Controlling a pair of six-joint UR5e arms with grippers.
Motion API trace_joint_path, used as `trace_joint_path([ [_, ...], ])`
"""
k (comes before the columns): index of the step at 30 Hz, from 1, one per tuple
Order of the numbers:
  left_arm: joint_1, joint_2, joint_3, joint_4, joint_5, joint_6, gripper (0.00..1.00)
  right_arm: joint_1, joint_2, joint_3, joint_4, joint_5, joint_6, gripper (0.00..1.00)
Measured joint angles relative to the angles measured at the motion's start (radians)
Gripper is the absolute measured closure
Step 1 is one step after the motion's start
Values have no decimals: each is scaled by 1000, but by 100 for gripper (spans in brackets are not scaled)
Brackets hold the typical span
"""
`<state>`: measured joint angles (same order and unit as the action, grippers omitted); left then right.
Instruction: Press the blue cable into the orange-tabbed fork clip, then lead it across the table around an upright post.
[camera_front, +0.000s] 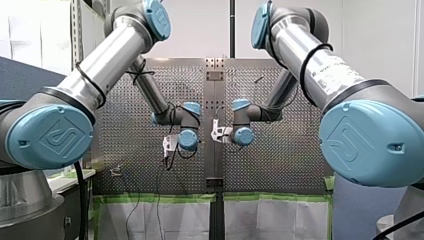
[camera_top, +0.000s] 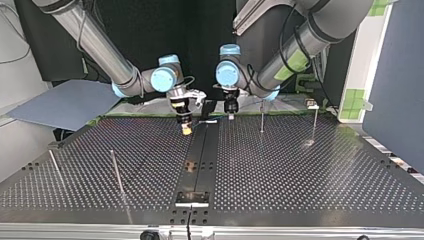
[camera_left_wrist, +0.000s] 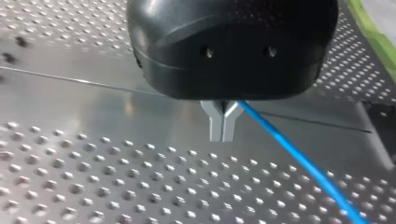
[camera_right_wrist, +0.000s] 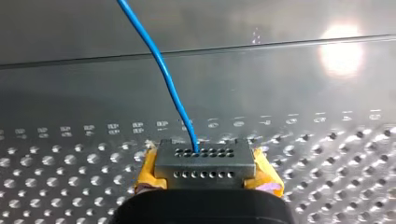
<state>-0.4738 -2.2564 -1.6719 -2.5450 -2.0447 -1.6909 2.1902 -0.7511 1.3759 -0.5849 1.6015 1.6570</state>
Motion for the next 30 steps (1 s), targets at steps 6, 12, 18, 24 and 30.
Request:
trace_joint_path([
  [6, -10, 58, 0, -24, -4, -4, 100, 0, -42, 1, 19, 1, 0, 100],
  [12, -19, 108, 0, -43, -4, -4, 100, 0, -88, 0, 36, 2, 3, 100],
  [18, -27, 161, 0, -47, -4, -4, 100, 0, -125, 0, 59, 1, 5, 100],
  [24, -28, 216, 1, -48, -4, -6, 100, 1, -161, 0, 86, -1, 5, 100],
  [30, -27, 249, 3, -49, -4, -7, 100, 0, -202, 0, 108, 0, 4, 100],
])
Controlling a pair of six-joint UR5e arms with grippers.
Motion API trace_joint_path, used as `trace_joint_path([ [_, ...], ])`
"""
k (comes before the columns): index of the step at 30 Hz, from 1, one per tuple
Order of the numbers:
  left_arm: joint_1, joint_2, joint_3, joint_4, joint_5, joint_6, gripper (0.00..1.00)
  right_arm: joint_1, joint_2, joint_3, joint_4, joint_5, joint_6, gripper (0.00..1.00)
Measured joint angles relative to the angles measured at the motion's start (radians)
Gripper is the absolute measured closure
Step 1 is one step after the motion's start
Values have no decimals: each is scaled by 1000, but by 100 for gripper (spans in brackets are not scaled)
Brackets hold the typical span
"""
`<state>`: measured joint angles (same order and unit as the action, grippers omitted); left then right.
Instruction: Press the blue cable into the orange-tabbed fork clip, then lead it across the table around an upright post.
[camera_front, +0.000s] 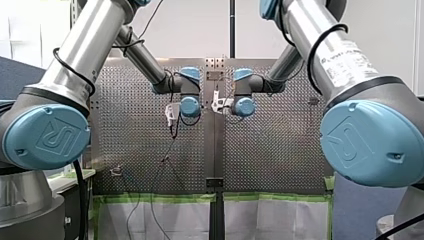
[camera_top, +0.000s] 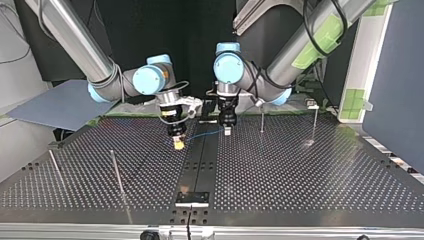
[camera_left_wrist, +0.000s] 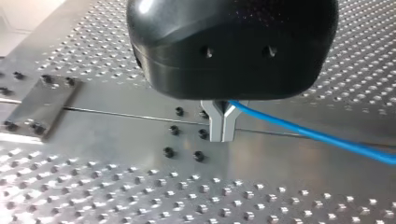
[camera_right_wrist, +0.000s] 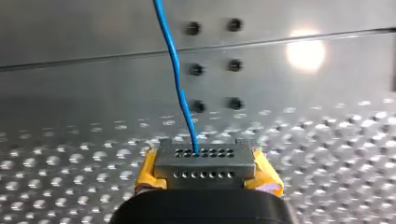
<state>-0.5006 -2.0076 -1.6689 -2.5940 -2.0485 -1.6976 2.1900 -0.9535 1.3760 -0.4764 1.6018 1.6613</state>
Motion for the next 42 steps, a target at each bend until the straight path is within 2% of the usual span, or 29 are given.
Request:
trace_joint_path([
  [14, -4, 22, 71, -69, -7, -2, 100, -3, -74, -1, 15, 3, 3, 100],
  [24, -10, 26, 152, -142, -24, -1, 100, -16, -137, -6, 20, 5, 5, 100],
  [33, -13, 64, 198, -168, -23, -14, 100, -18, -168, -10, 26, 7, 5, 100],
  [42, -26, 69, 269, -212, -18, -6, 100, -25, -195, -16, 42, 8, 11, 100],
])
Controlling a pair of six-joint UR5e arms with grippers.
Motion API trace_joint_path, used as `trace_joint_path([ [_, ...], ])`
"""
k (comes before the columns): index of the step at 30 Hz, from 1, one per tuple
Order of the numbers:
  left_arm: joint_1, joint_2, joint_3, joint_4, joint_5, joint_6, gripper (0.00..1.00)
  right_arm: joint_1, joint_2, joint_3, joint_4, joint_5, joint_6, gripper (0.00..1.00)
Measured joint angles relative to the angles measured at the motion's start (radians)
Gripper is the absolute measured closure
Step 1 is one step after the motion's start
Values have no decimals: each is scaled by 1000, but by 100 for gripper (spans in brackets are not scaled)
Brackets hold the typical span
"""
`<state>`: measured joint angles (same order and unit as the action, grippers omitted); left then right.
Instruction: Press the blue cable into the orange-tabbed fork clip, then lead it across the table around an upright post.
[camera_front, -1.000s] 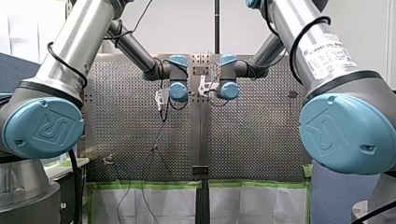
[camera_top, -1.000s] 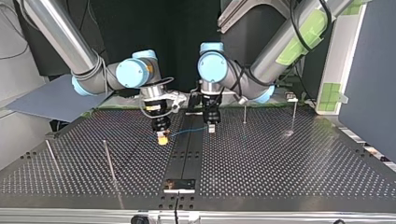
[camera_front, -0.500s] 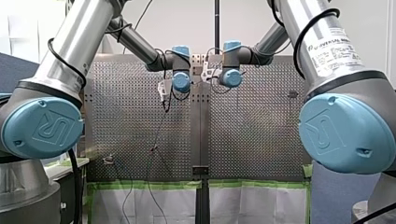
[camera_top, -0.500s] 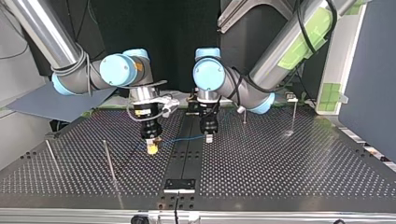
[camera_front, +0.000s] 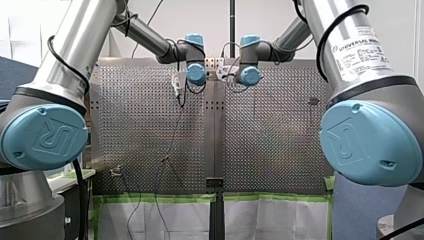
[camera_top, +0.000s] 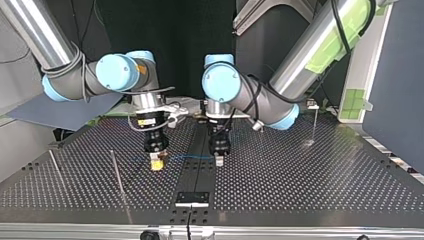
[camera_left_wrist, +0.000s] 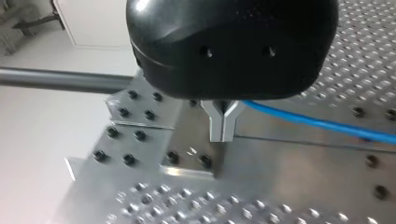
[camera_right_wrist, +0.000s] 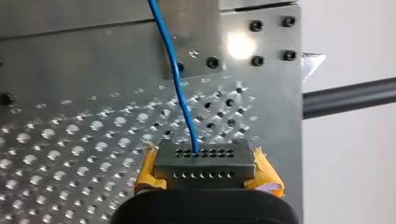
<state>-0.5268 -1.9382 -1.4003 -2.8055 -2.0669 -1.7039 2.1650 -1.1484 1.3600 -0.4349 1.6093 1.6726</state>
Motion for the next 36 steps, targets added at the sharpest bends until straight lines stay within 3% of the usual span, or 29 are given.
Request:
trace_joint_path([
  [10, -24, 0, 79, -53, 7, 11, 100, -31, -35, -4, 9, -2, 10, 100],
  [20, -39, 0, 154, -97, 23, 21, 100, -73, -70, -16, 51, -3, 21, 100],
  [29, -48, -4, 212, -125, 79, 13, 100, -109, -99, -17, 78, -3, 40, 100],
  [36, -51, -15, 240, -132, 128, -21, 100, -144, -117, -17, 91, -4, 59, 100],
])
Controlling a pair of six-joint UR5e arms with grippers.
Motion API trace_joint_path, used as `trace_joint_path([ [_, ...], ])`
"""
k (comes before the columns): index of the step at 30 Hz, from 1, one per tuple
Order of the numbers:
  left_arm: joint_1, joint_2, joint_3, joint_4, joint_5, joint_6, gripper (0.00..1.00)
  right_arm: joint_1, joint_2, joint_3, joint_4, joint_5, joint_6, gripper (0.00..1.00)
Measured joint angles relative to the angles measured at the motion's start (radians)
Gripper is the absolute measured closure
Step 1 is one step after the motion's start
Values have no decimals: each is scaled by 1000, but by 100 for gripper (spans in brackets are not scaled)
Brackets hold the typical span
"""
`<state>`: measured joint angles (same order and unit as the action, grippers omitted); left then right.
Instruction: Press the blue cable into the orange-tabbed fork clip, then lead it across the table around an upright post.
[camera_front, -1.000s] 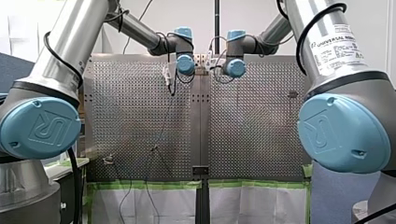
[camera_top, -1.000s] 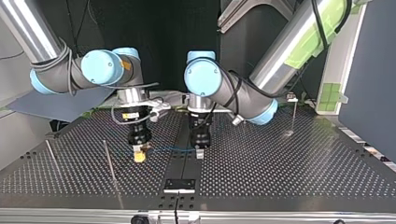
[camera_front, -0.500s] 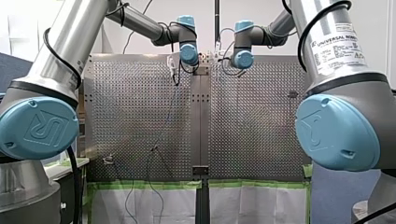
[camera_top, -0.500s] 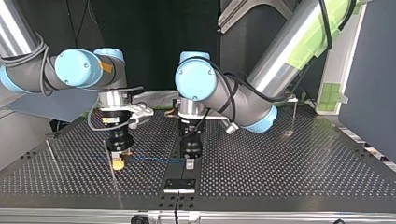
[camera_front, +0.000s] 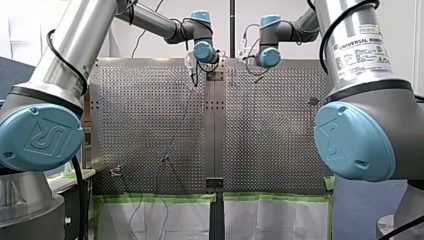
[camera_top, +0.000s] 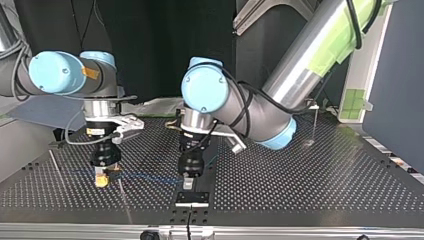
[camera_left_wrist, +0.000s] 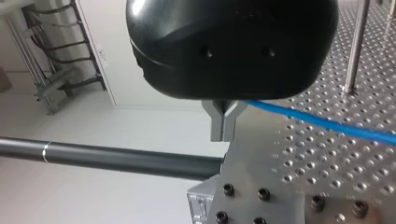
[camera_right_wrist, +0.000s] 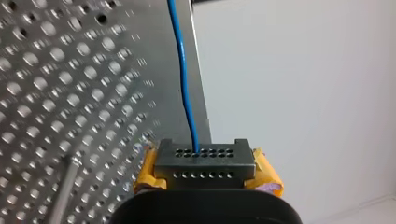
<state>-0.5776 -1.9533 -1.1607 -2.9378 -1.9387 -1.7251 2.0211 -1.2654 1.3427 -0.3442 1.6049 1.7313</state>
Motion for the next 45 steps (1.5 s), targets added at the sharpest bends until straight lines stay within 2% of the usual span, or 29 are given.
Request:
trace_joint_path([
  [5, -19, -33, 36, -31, 9, 2, 100, -22, -3, 0, 11, -1, 6, 100],
  [15, -50, -122, 128, -112, 15, -20, 100, -71, -11, 0, 41, -9, 7, 100],
  [26, -54, -136, 215, -118, 38, -38, 100, -127, -18, -9, 65, -40, 13, 100],
  [32, -51, -145, 265, -124, 54, -40, 100, -157, -20, -10, 67, -60, 24, 100],
  [39, -66, -201, 331, -173, 63, -30, 100, -191, -20, -10, 68, -77, 35, 100],
  [45, -80, -241, 355, -179, 66, -29, 100, -219, -18, -10, 68, -90, 36, 100],
])
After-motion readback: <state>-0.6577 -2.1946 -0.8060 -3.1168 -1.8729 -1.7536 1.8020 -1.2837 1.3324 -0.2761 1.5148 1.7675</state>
